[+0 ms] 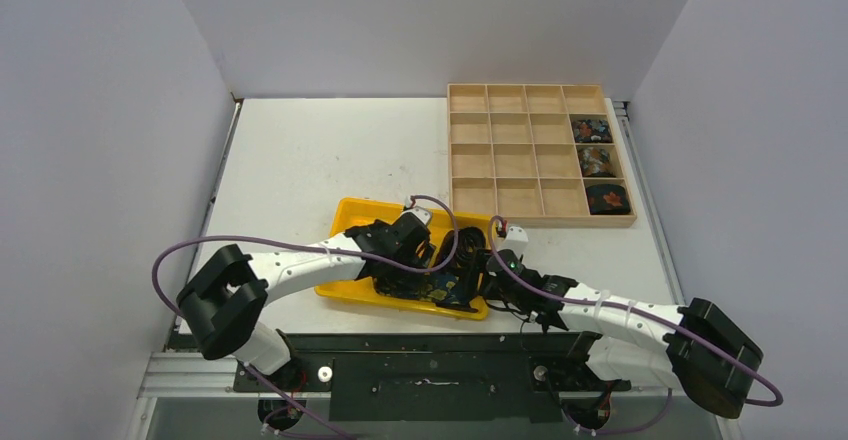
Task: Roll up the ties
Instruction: Pick up the tie from the bin, then move the bin to the center of the board.
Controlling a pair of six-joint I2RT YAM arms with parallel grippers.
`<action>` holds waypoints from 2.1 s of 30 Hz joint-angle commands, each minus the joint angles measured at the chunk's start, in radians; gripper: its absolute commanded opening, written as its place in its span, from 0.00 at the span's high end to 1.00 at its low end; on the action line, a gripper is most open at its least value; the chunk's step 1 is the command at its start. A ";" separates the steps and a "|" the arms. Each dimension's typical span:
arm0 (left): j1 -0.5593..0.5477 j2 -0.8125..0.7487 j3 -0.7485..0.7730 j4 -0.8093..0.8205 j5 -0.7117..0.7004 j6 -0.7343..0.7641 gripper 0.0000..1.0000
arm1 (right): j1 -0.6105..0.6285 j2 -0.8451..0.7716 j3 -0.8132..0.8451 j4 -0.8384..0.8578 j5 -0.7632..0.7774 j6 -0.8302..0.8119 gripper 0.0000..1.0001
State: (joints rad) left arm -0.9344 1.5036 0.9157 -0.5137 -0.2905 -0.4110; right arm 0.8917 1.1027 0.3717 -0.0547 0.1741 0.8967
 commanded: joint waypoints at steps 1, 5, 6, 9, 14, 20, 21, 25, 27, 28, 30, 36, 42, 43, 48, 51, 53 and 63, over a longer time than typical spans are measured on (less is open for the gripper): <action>0.001 0.037 0.050 -0.005 -0.080 0.021 0.17 | 0.007 -0.044 0.017 0.029 -0.007 -0.017 0.36; 0.001 0.058 0.054 -0.005 -0.099 0.016 0.47 | 0.008 -0.080 -0.016 0.047 -0.021 -0.009 0.35; 0.000 0.053 0.047 0.002 -0.100 0.013 0.55 | 0.007 -0.085 -0.020 0.047 -0.022 -0.009 0.35; -0.001 0.022 0.028 0.013 -0.115 0.004 0.85 | 0.007 -0.094 -0.028 0.047 -0.023 -0.006 0.35; -0.001 -0.138 0.022 -0.030 -0.188 -0.028 1.00 | 0.007 -0.082 -0.032 0.047 -0.017 0.007 0.38; 0.004 -0.457 0.048 -0.094 -0.250 -0.028 1.00 | 0.016 -0.040 -0.049 0.120 -0.048 0.089 0.58; 0.005 -0.504 0.061 -0.111 -0.252 -0.022 1.00 | 0.025 -0.032 -0.052 0.138 -0.050 0.111 0.61; 0.009 -0.581 0.119 -0.190 -0.261 -0.014 1.00 | 0.080 0.030 -0.013 0.170 -0.018 0.159 0.69; 0.009 -0.609 0.136 -0.214 -0.266 -0.021 1.00 | 0.104 0.075 0.020 0.185 -0.016 0.184 0.72; 0.009 -0.624 0.137 -0.218 -0.266 -0.023 1.00 | 0.112 0.102 0.037 0.197 -0.016 0.196 0.73; 0.009 -0.652 0.131 -0.223 -0.275 -0.028 1.00 | 0.124 0.159 0.071 0.227 -0.018 0.221 0.75; 0.012 -0.698 0.131 -0.245 -0.322 -0.042 1.00 | 0.138 0.391 0.251 0.273 -0.017 0.250 0.82; 0.014 -0.737 0.163 -0.264 -0.373 -0.037 1.00 | 0.121 0.586 0.477 0.249 0.016 0.251 0.94; 0.014 -0.741 0.169 -0.263 -0.381 -0.033 1.00 | 0.114 0.611 0.508 0.242 0.027 0.249 0.95; 0.017 -0.742 0.213 -0.250 -0.410 -0.004 1.00 | 0.043 0.744 0.686 0.180 0.059 0.222 0.95; 0.019 -0.735 0.235 -0.231 -0.421 0.021 1.00 | -0.006 0.830 0.802 0.146 0.066 0.181 0.95; 0.020 -0.729 0.244 -0.207 -0.422 0.042 1.00 | -0.032 0.893 0.894 0.112 0.062 0.148 0.95; 0.031 -0.643 0.410 -0.058 -0.458 0.183 1.00 | -0.096 1.237 1.432 -0.093 0.021 0.054 0.95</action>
State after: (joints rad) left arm -0.9115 0.8341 1.1889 -0.7105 -0.7197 -0.3126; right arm 0.8040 2.2429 1.6203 -0.0727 0.2054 0.9916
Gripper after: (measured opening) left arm 0.074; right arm 0.213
